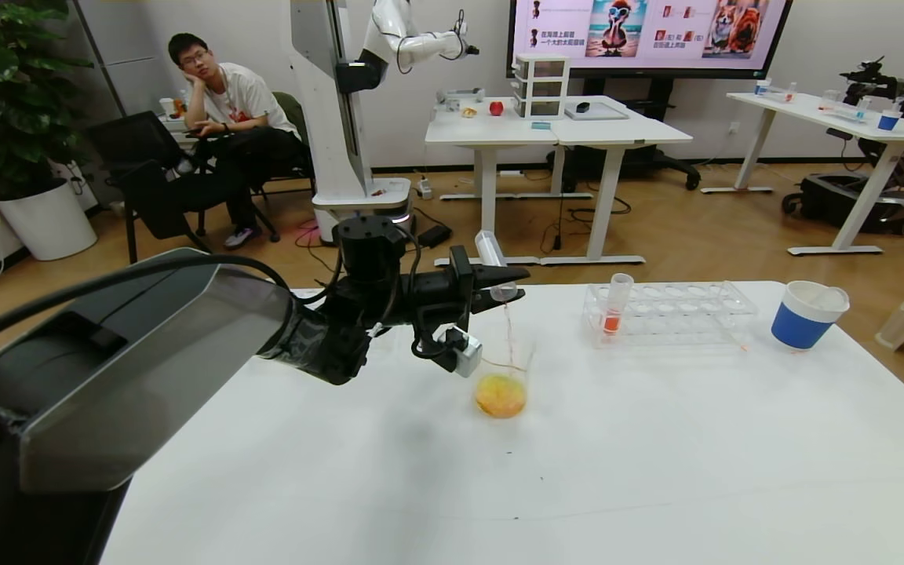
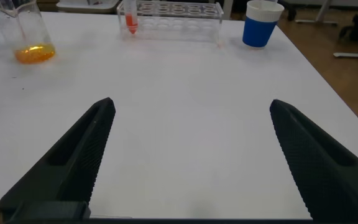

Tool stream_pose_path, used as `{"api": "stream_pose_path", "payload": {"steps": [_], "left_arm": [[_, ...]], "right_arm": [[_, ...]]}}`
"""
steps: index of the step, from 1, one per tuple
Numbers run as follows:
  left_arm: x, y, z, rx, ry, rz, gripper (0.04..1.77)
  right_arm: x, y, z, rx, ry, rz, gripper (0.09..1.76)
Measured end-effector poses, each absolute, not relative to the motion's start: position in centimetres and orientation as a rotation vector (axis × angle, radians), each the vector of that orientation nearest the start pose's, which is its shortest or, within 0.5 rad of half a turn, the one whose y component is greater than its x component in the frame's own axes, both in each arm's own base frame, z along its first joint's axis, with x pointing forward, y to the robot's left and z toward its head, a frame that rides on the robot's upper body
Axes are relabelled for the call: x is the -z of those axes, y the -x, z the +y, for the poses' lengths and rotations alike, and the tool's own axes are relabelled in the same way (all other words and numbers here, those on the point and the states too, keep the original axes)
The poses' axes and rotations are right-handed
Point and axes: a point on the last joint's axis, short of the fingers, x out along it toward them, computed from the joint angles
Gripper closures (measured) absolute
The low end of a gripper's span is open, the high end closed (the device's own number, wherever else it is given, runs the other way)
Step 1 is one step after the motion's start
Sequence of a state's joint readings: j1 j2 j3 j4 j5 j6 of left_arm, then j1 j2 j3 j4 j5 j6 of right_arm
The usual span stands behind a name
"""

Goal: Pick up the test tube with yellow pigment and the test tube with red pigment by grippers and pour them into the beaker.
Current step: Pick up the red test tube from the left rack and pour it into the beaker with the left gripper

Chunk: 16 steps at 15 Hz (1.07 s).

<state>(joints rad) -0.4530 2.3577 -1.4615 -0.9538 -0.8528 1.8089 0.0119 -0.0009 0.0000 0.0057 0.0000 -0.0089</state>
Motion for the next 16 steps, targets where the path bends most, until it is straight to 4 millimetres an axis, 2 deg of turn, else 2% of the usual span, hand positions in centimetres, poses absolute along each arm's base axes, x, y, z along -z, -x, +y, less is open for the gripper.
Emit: {"api": "stream_pose_path", "payload": {"steps": [10,13,16], "left_arm": [[-12.9,-41.6,-22.7,0.868,-1.519,-1.209,1.28],[-13.9,-41.7,-22.6,0.845,-1.415,-1.105,1.28],[-15.1,-41.6,-22.5,0.843,-1.101,-0.879,1.28]], "right_arm": [[-7.5,2.3,0.0,-0.012,0.009,0.005,0.11],[-7.5,2.3,0.0,-0.012,0.009,0.005,0.11],[-7.5,2.3,0.0,-0.012,0.009,0.005,0.11]]}}
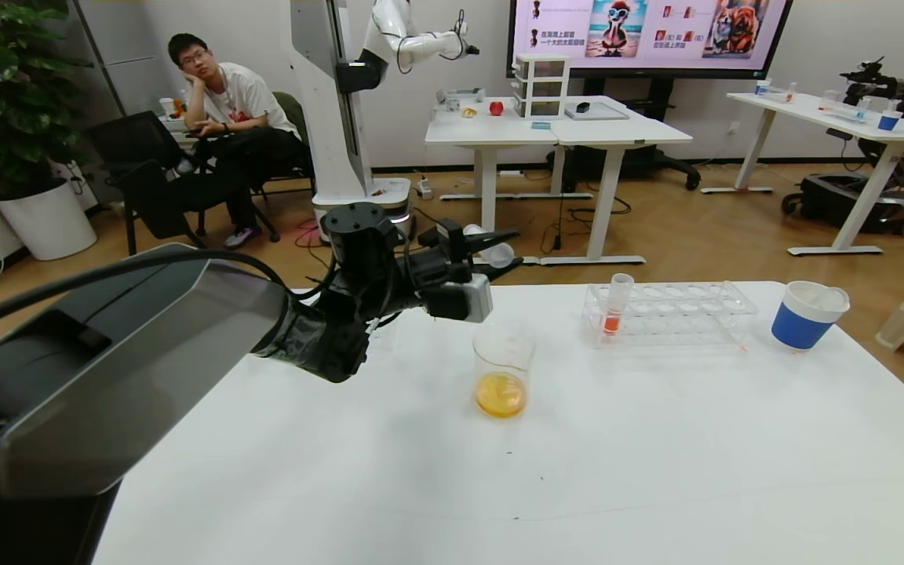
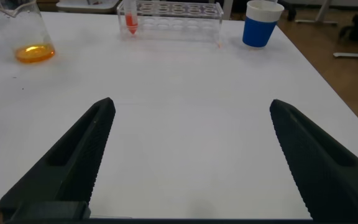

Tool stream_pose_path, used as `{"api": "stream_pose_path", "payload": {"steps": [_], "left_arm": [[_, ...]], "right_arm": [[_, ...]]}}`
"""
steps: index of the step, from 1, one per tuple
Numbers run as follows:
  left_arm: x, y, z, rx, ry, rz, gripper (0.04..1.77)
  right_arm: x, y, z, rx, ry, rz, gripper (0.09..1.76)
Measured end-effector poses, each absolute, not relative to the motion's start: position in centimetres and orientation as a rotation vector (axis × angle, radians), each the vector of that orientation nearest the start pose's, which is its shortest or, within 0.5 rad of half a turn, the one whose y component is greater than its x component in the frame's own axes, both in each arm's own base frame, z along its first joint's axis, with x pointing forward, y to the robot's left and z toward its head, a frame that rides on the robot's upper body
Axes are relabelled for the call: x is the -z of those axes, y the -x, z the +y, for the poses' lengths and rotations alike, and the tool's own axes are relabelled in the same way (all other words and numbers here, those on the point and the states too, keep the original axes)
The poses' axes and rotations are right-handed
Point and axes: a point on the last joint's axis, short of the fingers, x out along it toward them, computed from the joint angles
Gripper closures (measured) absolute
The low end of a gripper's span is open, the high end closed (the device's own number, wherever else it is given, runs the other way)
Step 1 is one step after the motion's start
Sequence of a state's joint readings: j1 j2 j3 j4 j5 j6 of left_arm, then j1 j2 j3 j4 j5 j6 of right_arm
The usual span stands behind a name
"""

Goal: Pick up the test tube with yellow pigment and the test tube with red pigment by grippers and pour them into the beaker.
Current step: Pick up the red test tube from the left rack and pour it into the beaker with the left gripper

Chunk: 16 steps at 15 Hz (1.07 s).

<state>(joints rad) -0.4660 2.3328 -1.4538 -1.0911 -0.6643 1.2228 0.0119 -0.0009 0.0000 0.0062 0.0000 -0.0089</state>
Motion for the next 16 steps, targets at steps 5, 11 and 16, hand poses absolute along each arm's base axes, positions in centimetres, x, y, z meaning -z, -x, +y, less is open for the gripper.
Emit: {"api": "stream_pose_path", "payload": {"steps": [5,11,16], "left_arm": [[-16.6,-41.4,-22.5,0.479,-0.423,-0.476,1.28],[-16.5,-40.5,-24.6,0.14,0.014,-0.095,1.28],[-17.7,-40.2,-24.4,0.086,0.101,-0.057,1.28]], "right_arm": [[-7.5,2.3,0.0,-0.012,0.009,0.005,0.11],[-7.5,2.3,0.0,-0.012,0.009,0.005,0.11],[-7.5,2.3,0.0,-0.012,0.009,0.005,0.11]]}}
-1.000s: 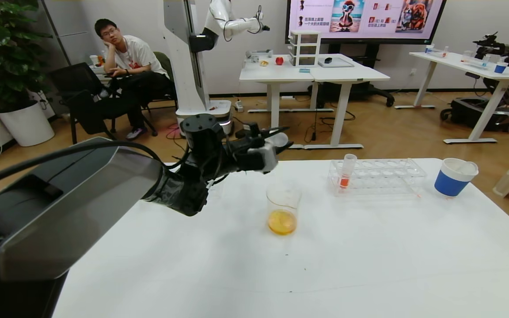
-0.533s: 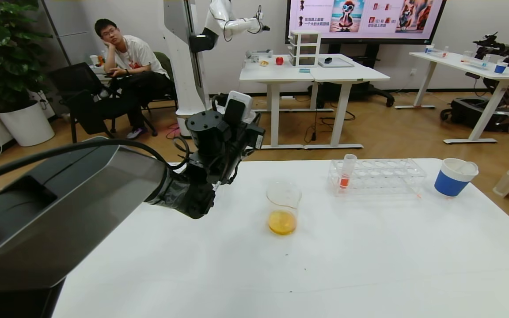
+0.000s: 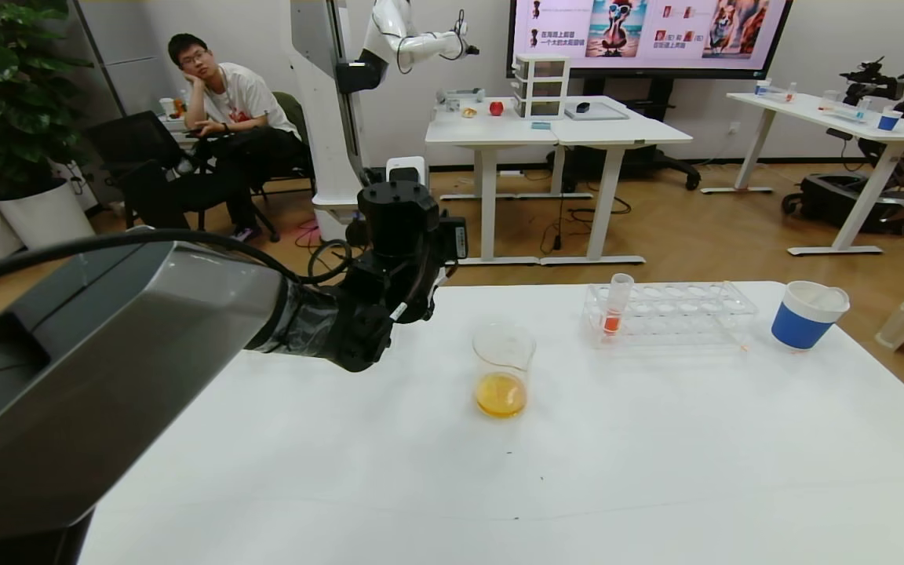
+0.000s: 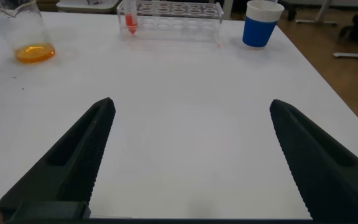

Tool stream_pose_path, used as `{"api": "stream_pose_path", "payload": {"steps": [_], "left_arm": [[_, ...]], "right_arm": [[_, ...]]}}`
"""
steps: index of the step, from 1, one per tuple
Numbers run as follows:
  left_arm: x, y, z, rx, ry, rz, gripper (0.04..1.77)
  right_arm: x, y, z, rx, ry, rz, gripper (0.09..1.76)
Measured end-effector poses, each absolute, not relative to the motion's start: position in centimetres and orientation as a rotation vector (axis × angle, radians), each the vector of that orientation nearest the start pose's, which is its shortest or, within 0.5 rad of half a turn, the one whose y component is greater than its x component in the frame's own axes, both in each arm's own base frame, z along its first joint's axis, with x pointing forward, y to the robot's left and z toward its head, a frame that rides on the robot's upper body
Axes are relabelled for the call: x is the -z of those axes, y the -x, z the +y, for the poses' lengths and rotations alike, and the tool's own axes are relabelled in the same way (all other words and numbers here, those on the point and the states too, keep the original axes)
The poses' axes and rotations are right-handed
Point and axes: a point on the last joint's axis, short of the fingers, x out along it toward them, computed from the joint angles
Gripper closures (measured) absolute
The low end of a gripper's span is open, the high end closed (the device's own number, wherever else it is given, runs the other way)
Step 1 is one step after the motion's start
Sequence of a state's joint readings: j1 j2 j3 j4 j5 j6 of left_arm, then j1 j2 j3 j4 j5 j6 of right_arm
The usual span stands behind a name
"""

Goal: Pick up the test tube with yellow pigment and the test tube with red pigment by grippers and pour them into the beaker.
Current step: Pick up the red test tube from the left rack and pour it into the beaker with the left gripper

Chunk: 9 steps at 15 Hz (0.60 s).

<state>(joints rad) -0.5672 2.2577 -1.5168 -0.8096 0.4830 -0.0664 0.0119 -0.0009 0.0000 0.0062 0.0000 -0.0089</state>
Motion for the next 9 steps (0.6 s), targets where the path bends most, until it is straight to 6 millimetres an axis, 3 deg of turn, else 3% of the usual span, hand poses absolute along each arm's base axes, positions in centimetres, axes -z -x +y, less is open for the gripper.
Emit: {"api": "stream_pose_path", "payload": {"steps": [2,4,9], "left_arm": [[-18.0,-40.1,-22.7,0.07,0.094,-0.038,1.28],[-18.8,-40.7,-19.1,0.009,0.087,-0.026,1.28],[-21.2,-41.4,-5.9,-0.11,0.087,-0.045,1.28]], "right_arm": [[-7.5,2.3,0.0,-0.012,0.009,0.005,0.11],[-7.5,2.3,0.0,-0.012,0.009,0.005,0.11],[-7.5,2.3,0.0,-0.012,0.009,0.005,0.11]]}}
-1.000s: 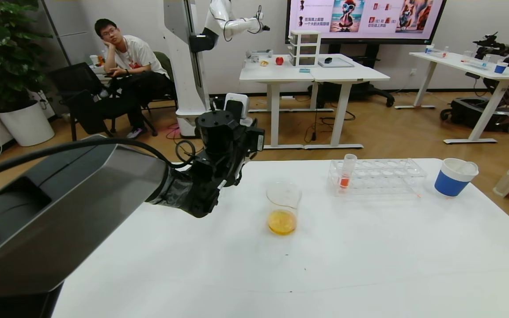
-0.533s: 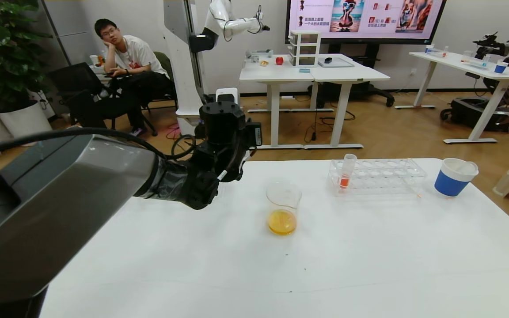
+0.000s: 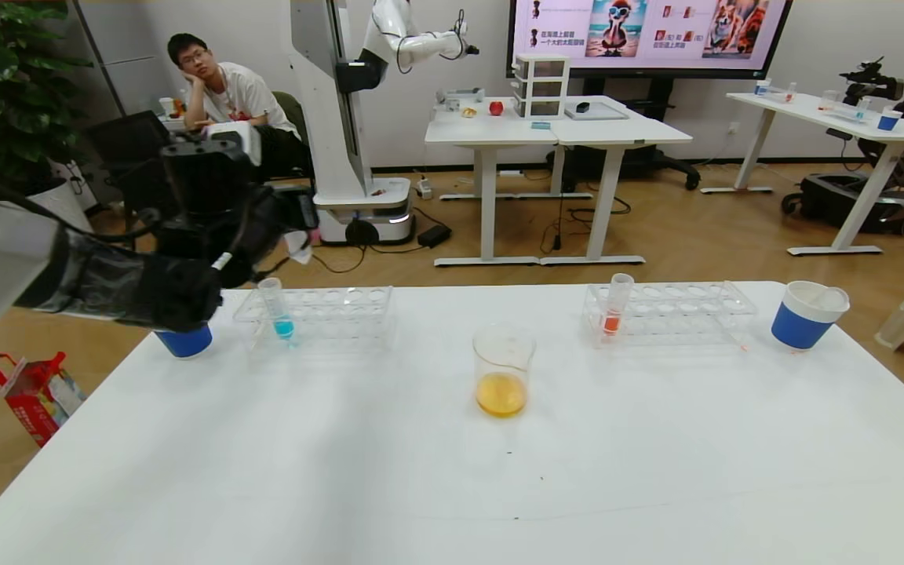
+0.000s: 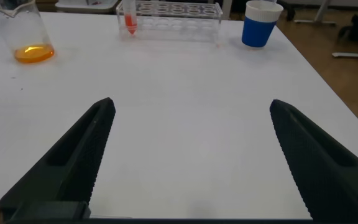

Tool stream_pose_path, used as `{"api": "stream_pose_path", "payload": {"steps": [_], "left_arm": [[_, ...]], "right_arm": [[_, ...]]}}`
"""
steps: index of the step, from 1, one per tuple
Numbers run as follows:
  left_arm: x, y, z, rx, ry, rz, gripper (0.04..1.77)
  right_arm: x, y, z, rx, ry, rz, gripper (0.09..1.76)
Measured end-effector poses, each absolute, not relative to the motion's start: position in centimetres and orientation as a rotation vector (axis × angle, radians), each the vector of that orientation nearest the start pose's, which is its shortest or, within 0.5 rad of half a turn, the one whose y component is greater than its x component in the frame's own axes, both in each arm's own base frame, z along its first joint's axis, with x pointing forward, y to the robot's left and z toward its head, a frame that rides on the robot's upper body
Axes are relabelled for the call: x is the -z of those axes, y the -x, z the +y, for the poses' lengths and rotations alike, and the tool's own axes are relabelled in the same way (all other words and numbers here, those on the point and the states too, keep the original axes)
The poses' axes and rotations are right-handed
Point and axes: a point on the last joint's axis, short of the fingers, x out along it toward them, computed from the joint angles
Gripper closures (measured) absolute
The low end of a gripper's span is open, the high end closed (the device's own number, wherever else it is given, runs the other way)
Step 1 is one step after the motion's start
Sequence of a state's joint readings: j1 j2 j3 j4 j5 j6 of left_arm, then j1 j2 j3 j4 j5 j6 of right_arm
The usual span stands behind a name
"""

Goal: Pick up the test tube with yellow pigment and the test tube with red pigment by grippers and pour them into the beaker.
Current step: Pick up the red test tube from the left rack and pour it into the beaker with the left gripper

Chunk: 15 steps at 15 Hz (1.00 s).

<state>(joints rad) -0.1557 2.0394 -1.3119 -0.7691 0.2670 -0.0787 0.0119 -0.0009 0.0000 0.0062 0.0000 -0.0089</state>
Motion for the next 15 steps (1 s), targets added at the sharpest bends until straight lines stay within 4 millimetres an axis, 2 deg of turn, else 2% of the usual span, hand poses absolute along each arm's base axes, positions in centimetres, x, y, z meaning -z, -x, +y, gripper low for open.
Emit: {"api": "stream_pose_path", "payload": {"steps": [3,6,9,11,15], "left_arm": [[-21.9,-40.9,2.2,-0.207,0.083,-0.06,1.28],[-21.1,-40.6,8.1,-0.298,0.075,-0.049,1.28],[-19.6,-40.8,10.0,-0.341,0.071,-0.026,1.28],[-19.0,-41.2,10.2,-0.345,0.067,-0.039,1.28],[-16.5,-42.3,10.5,-0.351,0.063,0.0,1.28]], "right_arm": [[-7.5,2.3,0.0,-0.012,0.009,0.005,0.11],[-7.5,2.3,0.0,-0.012,0.009,0.005,0.11],[-7.5,2.3,0.0,-0.012,0.009,0.005,0.11],[-7.5,2.3,0.0,-0.012,0.009,0.005,0.11],[-7.5,2.3,0.0,-0.012,0.009,0.005,0.11]]}}
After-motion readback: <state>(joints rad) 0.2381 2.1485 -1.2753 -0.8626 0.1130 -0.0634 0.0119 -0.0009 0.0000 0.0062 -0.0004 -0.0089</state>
